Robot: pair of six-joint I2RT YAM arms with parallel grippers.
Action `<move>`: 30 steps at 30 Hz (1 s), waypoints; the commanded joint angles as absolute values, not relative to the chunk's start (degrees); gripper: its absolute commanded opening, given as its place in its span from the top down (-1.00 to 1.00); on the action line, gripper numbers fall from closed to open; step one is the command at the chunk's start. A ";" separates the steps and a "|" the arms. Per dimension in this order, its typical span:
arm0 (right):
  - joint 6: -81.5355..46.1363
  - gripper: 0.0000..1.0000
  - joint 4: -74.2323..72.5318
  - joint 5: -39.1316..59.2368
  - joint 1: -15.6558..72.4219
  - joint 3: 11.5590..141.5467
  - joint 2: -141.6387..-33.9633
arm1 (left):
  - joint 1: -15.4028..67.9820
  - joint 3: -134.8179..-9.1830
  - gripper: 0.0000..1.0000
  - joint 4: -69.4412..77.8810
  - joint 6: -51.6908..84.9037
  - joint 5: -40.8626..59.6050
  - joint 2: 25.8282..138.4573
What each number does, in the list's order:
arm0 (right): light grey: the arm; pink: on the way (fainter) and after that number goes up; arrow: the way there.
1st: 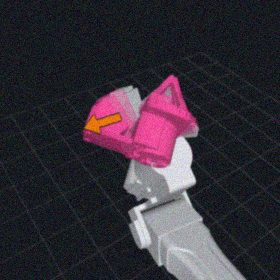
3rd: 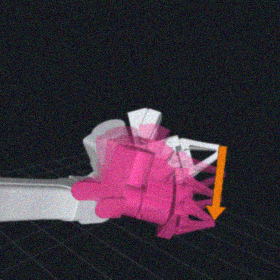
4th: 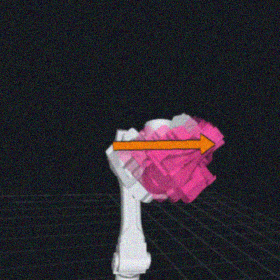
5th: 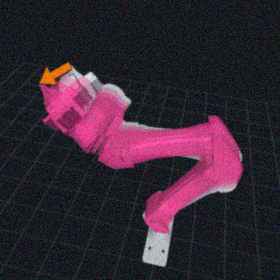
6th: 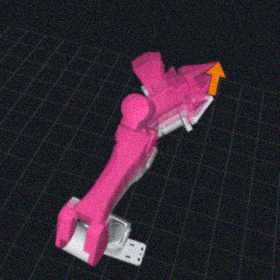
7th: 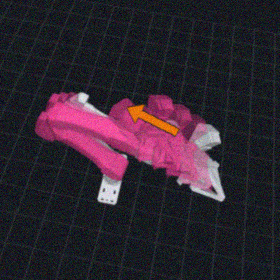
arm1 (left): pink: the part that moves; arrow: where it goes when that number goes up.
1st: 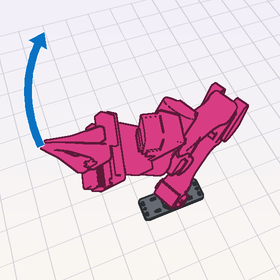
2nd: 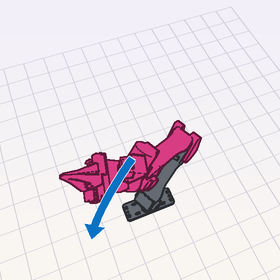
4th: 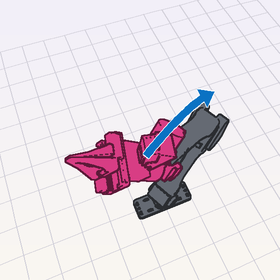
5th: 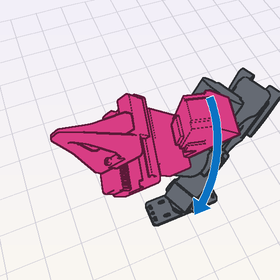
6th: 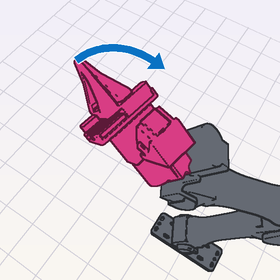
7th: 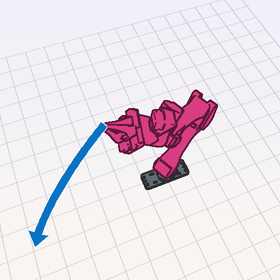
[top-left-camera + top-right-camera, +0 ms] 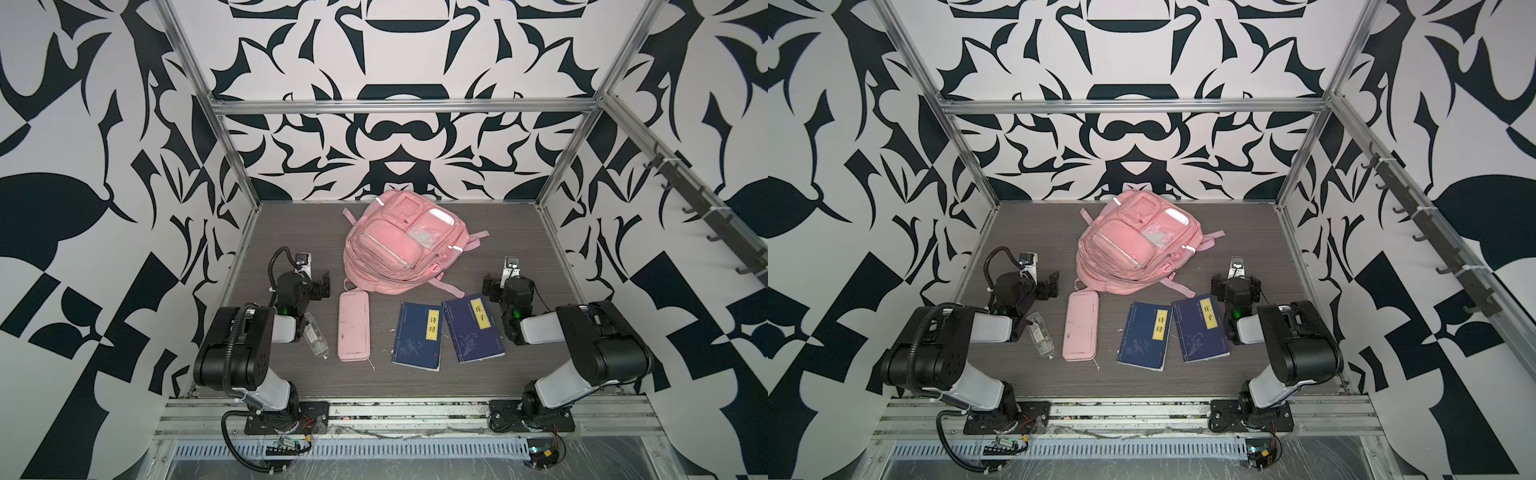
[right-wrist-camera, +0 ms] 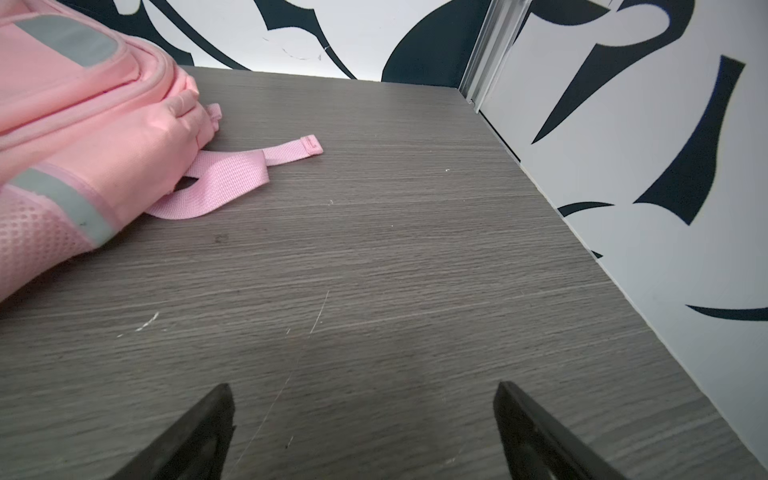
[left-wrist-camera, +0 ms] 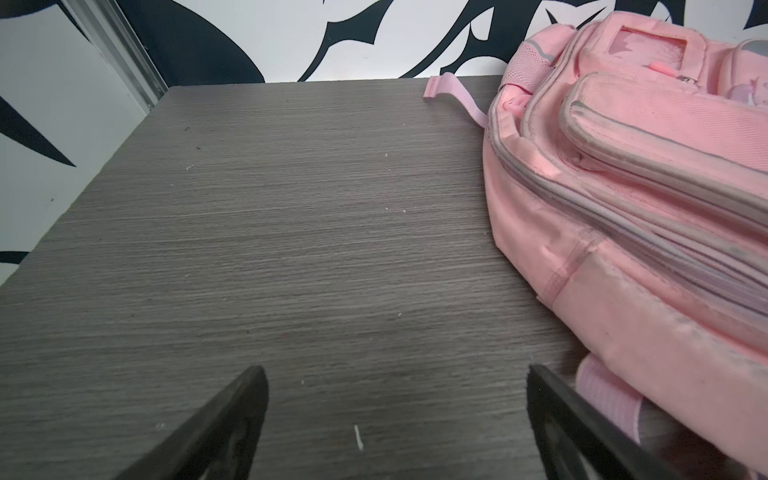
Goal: Pack the student bag
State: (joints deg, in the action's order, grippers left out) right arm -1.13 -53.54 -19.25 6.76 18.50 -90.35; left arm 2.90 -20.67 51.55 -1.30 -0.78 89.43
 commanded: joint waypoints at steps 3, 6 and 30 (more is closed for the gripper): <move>-1.41 -0.99 -53.94 -19.36 6.69 19.64 -89.24 | 2.72 -21.27 -0.99 52.67 -1.20 0.00 89.51; -1.23 -0.99 -54.05 -19.31 6.72 19.64 -89.21 | 2.68 -21.29 -0.98 52.55 -1.23 0.00 89.52; -1.48 -1.00 -52.83 -21.52 7.32 19.90 -87.74 | 3.03 -18.39 -0.98 55.54 3.58 -13.23 86.48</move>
State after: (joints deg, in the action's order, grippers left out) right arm -1.10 -52.49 -18.98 6.90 18.81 -90.28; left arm 2.79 -20.01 52.80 1.41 -7.46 88.95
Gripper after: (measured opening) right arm 0.997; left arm 0.991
